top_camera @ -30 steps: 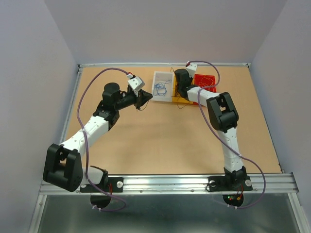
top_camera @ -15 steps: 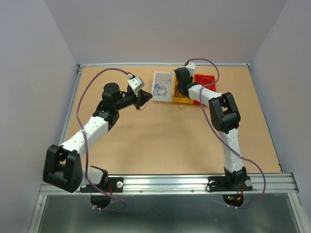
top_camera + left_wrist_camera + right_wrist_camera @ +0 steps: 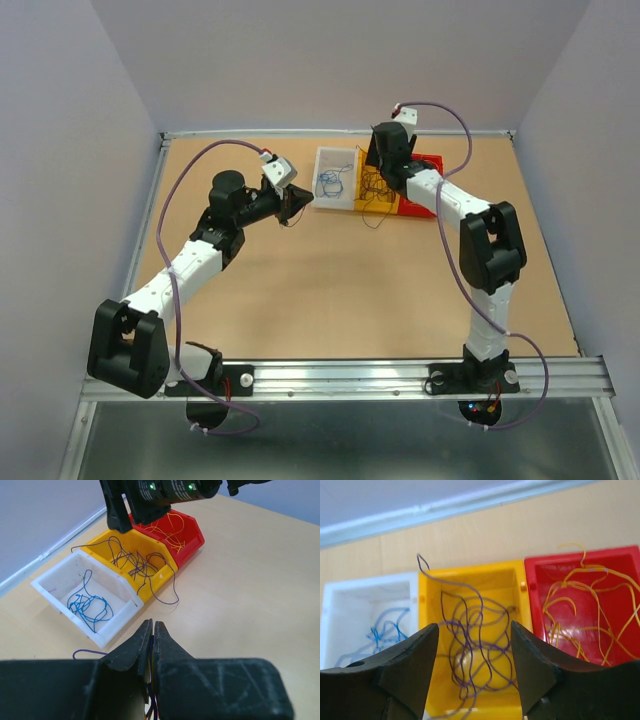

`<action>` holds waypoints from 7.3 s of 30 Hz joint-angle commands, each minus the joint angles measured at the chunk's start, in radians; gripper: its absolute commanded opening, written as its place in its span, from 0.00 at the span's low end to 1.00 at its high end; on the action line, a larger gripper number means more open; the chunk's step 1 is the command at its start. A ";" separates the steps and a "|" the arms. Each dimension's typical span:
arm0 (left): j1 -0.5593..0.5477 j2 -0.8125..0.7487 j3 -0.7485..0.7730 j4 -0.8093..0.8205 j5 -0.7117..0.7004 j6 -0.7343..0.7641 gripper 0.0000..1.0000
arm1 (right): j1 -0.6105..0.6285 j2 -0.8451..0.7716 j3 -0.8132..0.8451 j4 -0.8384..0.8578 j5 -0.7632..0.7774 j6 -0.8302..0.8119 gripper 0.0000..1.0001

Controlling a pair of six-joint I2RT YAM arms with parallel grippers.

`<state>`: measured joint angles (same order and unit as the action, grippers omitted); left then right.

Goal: Untangle the cables

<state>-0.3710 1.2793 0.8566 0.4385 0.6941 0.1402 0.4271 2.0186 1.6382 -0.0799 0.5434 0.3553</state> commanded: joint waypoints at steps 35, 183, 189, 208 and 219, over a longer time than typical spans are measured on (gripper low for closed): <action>0.001 -0.057 -0.018 0.052 -0.004 0.018 0.14 | 0.183 -0.105 -0.379 0.045 0.005 -0.070 0.01; -0.048 -0.072 0.004 -0.023 -0.044 0.093 0.14 | -0.004 -0.365 -0.531 0.149 -0.293 -0.072 0.01; -0.054 -0.066 0.005 -0.024 -0.042 0.095 0.14 | -0.004 -0.325 -0.516 0.118 -0.349 -0.059 0.01; -0.057 -0.090 0.010 -0.043 -0.002 0.102 0.14 | 0.019 -0.273 -0.426 0.071 -0.364 -0.056 0.53; -0.059 -0.095 0.025 -0.070 0.116 0.099 0.15 | 0.071 -0.561 -0.664 0.256 -0.712 -0.185 0.79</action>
<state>-0.4248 1.2133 0.8436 0.3523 0.7383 0.2333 0.4854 1.5021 1.0317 0.0662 0.0231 0.2432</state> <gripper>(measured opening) 0.150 0.799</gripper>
